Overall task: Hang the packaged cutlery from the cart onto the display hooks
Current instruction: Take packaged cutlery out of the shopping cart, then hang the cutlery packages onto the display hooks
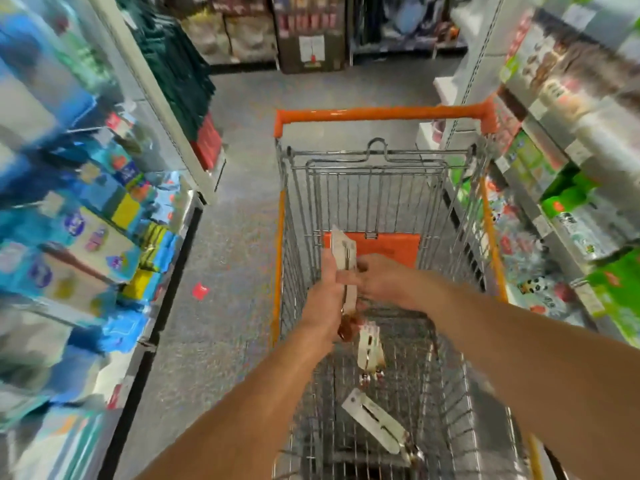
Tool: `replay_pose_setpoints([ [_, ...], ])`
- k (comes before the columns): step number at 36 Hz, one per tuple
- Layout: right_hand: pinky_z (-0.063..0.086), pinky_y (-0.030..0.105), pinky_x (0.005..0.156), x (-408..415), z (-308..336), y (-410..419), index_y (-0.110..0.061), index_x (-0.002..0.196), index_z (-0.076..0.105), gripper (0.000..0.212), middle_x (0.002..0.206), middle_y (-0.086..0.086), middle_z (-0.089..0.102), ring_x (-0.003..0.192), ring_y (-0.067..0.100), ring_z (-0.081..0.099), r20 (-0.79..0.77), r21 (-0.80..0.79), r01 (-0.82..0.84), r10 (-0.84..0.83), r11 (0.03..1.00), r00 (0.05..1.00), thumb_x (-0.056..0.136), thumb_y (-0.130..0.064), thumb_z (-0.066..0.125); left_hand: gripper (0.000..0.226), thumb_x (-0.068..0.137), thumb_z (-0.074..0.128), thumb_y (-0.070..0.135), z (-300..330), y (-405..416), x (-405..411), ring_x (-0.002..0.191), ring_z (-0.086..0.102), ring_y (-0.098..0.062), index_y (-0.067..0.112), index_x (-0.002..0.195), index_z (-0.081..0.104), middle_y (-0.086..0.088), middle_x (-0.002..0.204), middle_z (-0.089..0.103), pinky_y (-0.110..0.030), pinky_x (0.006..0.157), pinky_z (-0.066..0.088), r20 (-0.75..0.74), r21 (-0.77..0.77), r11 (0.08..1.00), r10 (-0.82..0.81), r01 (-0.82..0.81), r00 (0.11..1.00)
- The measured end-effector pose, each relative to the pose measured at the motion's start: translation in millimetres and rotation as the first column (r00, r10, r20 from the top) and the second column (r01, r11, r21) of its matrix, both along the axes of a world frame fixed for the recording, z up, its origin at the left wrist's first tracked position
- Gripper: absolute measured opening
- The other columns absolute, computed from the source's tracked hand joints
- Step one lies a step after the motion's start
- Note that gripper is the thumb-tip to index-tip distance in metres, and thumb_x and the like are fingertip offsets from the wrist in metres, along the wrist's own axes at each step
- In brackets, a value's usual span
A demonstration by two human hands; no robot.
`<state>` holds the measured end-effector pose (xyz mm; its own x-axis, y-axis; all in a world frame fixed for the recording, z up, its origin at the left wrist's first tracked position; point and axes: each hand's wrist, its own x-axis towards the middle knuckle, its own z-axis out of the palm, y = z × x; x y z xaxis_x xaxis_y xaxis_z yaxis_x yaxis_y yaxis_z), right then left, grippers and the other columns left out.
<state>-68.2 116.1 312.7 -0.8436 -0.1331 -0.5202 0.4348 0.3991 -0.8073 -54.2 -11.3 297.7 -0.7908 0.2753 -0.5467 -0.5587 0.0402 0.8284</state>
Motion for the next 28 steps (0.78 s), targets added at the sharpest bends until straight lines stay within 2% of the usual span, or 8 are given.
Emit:
replay_pose_setpoints([
  [2, 0.048, 0.029, 0.093, 7.3, 14.4, -17.0, -0.023, 0.100, 0.069, 0.031, 0.099, -0.004, 0.074, 0.095, 0.012, 0.066, 0.019, -0.117, 0.045, -0.043, 0.992, 0.999, 0.091, -0.051, 0.060, 0.084, 0.086, 0.025, 0.082, 14.3, -24.2, 9.1, 0.044, 0.054, -0.023, 0.013, 0.092, 0.073, -0.012, 0.065, 0.066, -0.024, 0.041, 0.037, -0.004, -0.010, 0.999, 0.049, -0.049, 0.999],
  [6, 0.040, 0.024, 0.064, 22.9, 37.2, -62.8, -0.012, 0.102, 0.072, 0.035, 0.080, -0.003, 0.068, 0.070, 0.010, 0.055, -0.029, -0.224, 0.095, -0.105, 0.970, 0.994, 0.084, -0.041, 0.072, 0.071, 0.094, 0.031, 0.070, 41.0, -85.0, 35.8, 0.044, 0.060, -0.023, 0.013, 0.081, 0.070, -0.014, 0.066, 0.067, -0.021, 0.035, 0.039, -0.026, 0.052, 0.993, 0.105, -0.103, 0.994],
  [9, 0.031, 0.025, 0.060, 40.1, 51.2, -109.1, -0.013, 0.100, 0.071, 0.036, 0.081, 0.000, 0.063, 0.066, 0.009, 0.047, -0.029, -0.299, 0.043, -0.054, 0.953, 0.998, 0.072, -0.036, 0.079, 0.062, 0.099, 0.032, 0.061, 57.5, -137.3, 64.8, 0.050, 0.064, -0.023, 0.013, 0.086, 0.070, -0.013, 0.070, 0.068, -0.022, 0.038, 0.046, -0.067, 0.102, 0.990, 0.107, -0.100, 0.992],
  [11, 0.038, 0.026, 0.067, 52.4, 60.6, -142.3, -0.012, 0.108, 0.070, 0.033, 0.086, -0.002, 0.071, 0.073, 0.010, 0.058, -0.036, -0.313, -0.019, 0.008, 0.950, 0.999, 0.081, -0.030, 0.077, 0.058, 0.101, 0.030, 0.058, 66.1, -172.4, 86.6, 0.052, 0.065, -0.021, 0.016, 0.091, 0.069, -0.009, 0.069, 0.069, -0.021, 0.042, 0.048, -0.104, 0.130, 0.985, 0.127, -0.113, 0.986],
  [16, 0.043, 0.044, 0.109, 84.4, 75.6, -230.7, -0.014, 0.115, 0.071, 0.028, 0.115, 0.008, 0.073, 0.114, 0.028, 0.065, -0.083, -0.364, -0.134, 0.111, 0.922, 0.990, 0.088, -0.022, 0.073, 0.048, 0.098, 0.043, 0.058, 87.5, -260.5, 143.3, 0.062, 0.068, -0.024, 0.018, 0.104, 0.069, -0.008, 0.080, 0.073, -0.028, 0.051, 0.054, -0.155, 0.146, 0.961, 0.256, -0.234, 0.954],
  [20, 0.042, 0.045, 0.108, 110.9, 88.3, -300.0, -0.016, 0.114, 0.070, 0.023, 0.117, 0.009, 0.071, 0.107, 0.024, 0.066, -0.118, -0.450, -0.292, 0.268, 0.844, 0.956, 0.091, -0.020, 0.067, 0.056, 0.097, 0.046, 0.056, 103.2, -328.0, 184.5, 0.078, 0.064, -0.026, 0.014, 0.131, 0.061, -0.010, 0.095, 0.070, -0.035, 0.062, 0.056, -0.160, 0.177, 0.953, 0.275, -0.246, 0.948],
  [24, 0.050, 0.034, 0.090, 137.1, 105.7, -366.7, -0.014, 0.109, 0.070, 0.022, 0.111, 0.011, 0.072, 0.100, 0.021, 0.066, -0.130, -0.465, -0.411, 0.399, 0.784, 0.908, 0.088, -0.017, 0.066, 0.052, 0.095, 0.054, 0.053, 120.9, -392.8, 223.9, 0.091, 0.066, -0.029, 0.015, 0.131, 0.061, -0.014, 0.108, 0.069, -0.042, 0.082, 0.054, -0.134, 0.207, 0.940, 0.302, -0.271, 0.944],
  [28, 0.043, 0.040, 0.099, 163.3, 121.9, -423.7, -0.014, 0.107, 0.070, 0.016, 0.112, 0.011, 0.072, 0.108, 0.025, 0.061, -0.153, -0.399, -0.507, 0.489, 0.764, 0.859, 0.094, -0.010, 0.061, 0.038, 0.097, 0.055, 0.037, 138.3, -437.5, 259.5, 0.093, 0.068, -0.028, 0.014, 0.126, 0.064, -0.015, 0.112, 0.070, -0.041, 0.085, 0.054, -0.155, 0.226, 0.904, 0.400, -0.362, 0.903],
])
